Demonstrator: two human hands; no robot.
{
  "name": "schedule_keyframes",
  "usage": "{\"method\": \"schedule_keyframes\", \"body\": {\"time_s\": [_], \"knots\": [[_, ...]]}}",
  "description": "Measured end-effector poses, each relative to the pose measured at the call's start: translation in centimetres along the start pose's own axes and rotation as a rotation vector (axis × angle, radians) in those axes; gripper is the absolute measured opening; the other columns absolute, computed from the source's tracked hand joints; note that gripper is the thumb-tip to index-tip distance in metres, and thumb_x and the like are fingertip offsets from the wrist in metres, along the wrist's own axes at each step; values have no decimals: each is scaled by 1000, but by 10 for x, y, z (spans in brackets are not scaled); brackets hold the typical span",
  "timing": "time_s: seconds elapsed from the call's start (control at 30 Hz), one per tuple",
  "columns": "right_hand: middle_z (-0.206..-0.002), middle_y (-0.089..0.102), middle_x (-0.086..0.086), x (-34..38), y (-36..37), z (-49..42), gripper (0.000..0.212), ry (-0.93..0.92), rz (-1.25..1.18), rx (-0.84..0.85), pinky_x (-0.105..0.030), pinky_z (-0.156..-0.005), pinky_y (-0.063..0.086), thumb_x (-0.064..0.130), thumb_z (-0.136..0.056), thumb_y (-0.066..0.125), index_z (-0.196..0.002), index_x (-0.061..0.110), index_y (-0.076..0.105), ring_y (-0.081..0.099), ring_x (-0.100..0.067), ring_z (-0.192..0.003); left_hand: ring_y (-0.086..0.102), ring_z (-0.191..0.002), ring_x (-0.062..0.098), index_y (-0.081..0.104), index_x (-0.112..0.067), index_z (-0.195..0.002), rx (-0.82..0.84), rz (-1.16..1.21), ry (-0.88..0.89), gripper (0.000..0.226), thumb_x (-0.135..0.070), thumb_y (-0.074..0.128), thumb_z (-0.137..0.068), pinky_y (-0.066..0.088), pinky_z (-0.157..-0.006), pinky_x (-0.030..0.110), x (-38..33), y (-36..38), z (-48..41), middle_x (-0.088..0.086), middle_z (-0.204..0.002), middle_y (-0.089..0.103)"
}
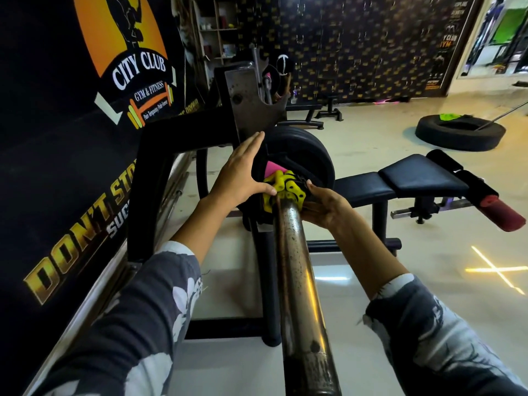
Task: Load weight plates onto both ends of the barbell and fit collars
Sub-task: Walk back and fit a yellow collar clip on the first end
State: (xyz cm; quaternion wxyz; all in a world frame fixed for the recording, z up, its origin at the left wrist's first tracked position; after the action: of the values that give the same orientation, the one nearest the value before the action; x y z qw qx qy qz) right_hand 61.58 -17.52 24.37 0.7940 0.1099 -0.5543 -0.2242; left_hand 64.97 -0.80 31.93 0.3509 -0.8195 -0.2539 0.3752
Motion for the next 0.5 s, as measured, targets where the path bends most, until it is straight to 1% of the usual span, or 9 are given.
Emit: {"method": "schedule_keyframes", "body": {"time_s": [0.07, 0.13, 0.17, 0.2, 0.27, 0.37, 0.4, 0.47, 0.5], "knots": [[-86, 62, -18, 2, 0, 1, 29, -32, 31, 9, -39, -67, 54, 26, -88, 59, -100, 0, 55, 62, -28, -76, 13, -143, 16, 14, -19, -147, 6, -2, 3, 112, -26, 84, -61, 13, -110, 25, 0, 0, 1, 0, -156, 14], [-87, 65, -17, -2, 0, 1, 38, -126, 127, -50, -33, -57, 57, 32, -89, 58, -108, -1, 56, 65, -27, -74, 12, -143, 16, 13, -19, -147, -11, -26, -1, 107, -29, 82, -66, 12, -110, 25, 0, 1, 6, 1, -157, 14], [-90, 66, -16, -6, -3, 1, 43, -208, 211, -124, -34, -62, 58, 37, -89, 57, -109, -1, 57, 66, -27, -78, 13, -143, 17, 14, -19, -147, -41, -48, -7, 102, -30, 79, -69, 11, -109, 24, 0, 2, 12, 2, -156, 15], [-96, 66, -14, -10, -6, 4, 46, -311, 307, -209, -36, -72, 57, 40, -88, 56, -112, 1, 58, 65, -27, -84, 16, -142, 18, 17, -17, -147, -95, -67, -5, 95, -32, 76, -74, 12, -110, 24, 1, 4, 20, 4, -156, 18], [-107, 64, -6, -15, -8, 21, 45, -567, 512, -317, -33, -84, 49, 41, -89, 54, -117, 7, 54, 60, -20, -97, 27, -139, 21, 26, -12, -144, -200, -70, -10, 78, -32, 68, -82, 21, -112, 30, 1, 11, 42, 9, -151, 30], [-113, 62, -7, -30, -10, 42, 38, -793, 702, -294, -33, -87, 48, 38, -89, 55, -118, 14, 51, 58, -19, -103, 40, -131, 24, 37, -8, -138, -258, -23, -21, 62, -34, 60, -87, 33, -104, 32, 3, 26, 74, 12, -141, 44], [-114, 61, -7, -35, -11, 48, 36, -831, 739, -284, -28, -86, 48, 37, -90, 54, -118, 15, 51, 57, -18, -102, 42, -129, 24, 39, -8, -137, -267, -8, -17, 58, -35, 58, -89, 35, -102, 31, 3, 29, 82, 11, -140, 46], [-116, 60, -5, -43, -16, 58, 34, -866, 803, -272, -8, -79, 42, 35, -91, 54, -119, 16, 53, 56, -12, -98, 43, -128, 23, 40, -9, -136, -268, 21, -35, 54, -35, 55, -91, 36, -100, 30, 4, 37, 93, 10, -139, 47], [-117, 59, -4, -45, -17, 64, 32, -872, 823, -261, -1, -77, 38, 33, -91, 53, -118, 16, 54, 54, -8, -96, 42, -128, 22, 40, -10, -136, -257, 35, -55, 52, -35, 54, -92, 36, -100, 29, 1, 37, 99, 10, -139, 47]]}}
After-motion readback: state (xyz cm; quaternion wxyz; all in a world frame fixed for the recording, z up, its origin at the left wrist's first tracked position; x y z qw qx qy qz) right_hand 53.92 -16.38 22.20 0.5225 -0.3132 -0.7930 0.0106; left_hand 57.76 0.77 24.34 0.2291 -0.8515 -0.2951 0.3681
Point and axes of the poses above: each hand's wrist, its own z-axis away from the middle knuckle, its own y-axis out of the palm, x = y × z, the point moved 4 cm from there along -z, towards the middle knuckle
